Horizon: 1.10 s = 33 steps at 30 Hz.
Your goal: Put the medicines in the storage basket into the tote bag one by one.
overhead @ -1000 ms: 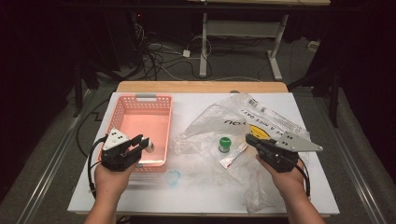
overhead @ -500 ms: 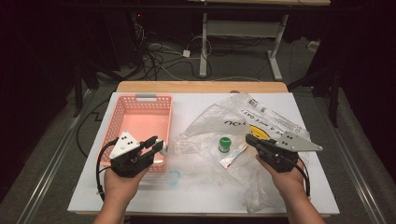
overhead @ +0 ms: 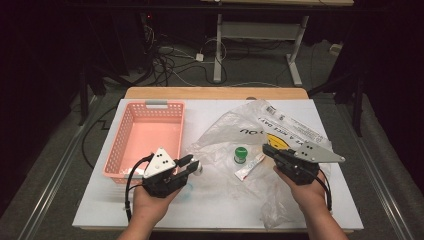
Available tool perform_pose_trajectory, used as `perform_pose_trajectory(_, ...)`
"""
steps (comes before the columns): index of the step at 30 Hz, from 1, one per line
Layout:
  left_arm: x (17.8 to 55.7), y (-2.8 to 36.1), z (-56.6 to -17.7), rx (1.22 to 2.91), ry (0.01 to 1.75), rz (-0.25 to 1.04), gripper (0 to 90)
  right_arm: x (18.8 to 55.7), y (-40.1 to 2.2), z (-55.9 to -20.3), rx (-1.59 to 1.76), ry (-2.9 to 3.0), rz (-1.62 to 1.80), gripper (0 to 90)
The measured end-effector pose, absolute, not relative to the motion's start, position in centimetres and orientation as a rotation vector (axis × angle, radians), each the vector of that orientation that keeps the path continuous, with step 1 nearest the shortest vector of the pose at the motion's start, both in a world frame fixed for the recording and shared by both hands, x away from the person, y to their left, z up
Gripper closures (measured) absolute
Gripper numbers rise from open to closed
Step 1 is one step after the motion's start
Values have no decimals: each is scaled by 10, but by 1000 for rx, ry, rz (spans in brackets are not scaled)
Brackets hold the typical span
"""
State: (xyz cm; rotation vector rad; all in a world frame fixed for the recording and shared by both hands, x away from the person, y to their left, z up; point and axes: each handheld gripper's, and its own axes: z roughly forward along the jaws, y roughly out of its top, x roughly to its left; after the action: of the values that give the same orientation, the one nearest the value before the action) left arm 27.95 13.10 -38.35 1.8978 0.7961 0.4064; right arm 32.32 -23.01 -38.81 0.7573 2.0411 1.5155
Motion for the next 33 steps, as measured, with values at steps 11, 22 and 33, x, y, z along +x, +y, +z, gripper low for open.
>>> perform_pose_trajectory(11,288,79,-388,1948,697,373,690,324,-230,-390,760,2046,1508,900)
perform_pose_trajectory(22,307,25,-403,1961,642,351,689,325,-230,-391,762,2047,1506,900)
perform_pose_trajectory(33,327,-24,-425,1964,598,364,689,327,-236,-389,775,2030,1515,900)
